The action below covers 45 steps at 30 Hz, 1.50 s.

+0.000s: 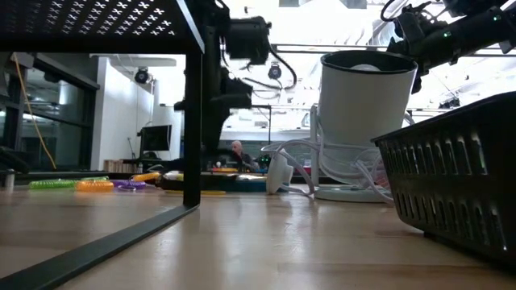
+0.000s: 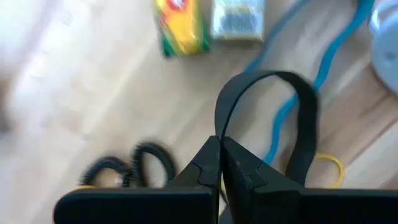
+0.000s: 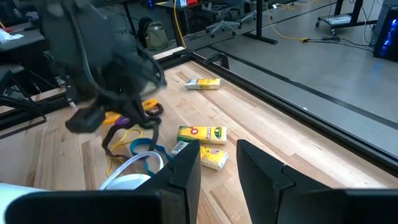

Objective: Pick & Place Office Desk Supplies
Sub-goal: Put the black rubberband into the gray bin

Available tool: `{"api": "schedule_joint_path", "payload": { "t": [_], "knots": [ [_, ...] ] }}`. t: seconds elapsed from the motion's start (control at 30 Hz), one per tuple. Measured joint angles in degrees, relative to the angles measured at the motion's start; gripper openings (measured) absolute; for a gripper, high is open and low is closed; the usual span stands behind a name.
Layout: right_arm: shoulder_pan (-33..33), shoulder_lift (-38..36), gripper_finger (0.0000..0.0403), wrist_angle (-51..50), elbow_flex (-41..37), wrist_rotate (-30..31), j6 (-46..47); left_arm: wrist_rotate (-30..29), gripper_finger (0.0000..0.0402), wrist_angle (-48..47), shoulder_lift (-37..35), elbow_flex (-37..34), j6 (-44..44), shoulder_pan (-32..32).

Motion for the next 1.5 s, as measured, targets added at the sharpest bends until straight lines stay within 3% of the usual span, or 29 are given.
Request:
{"api": "schedule_joint_path", "payload": {
  "t": [0.53,0.83,1.27,1.5],
  "knots": [
    [0.0,0.0,0.0091,0.0,0.0,0.0,0.0,-22.7,0.0001,-0.1,-13.4,0.0,0.9,-7.4],
    [0.0,0.0,0.0091,0.0,0.0,0.0,0.0,-33.1,0.0001,5.1,-15.6,0.0,10.7,-14.1],
    [0.0,0.0,0.0091,0.0,0.0,0.0,0.0,-33.4,0.0001,27.2,-15.6,0.0,32.9,-17.4],
    [0.0,0.0,0.0091,0.0,0.0,0.0,0.0,-26.1,0.0001,33.7,-15.6,0.0,39.4,-18.8]
  ]
}}
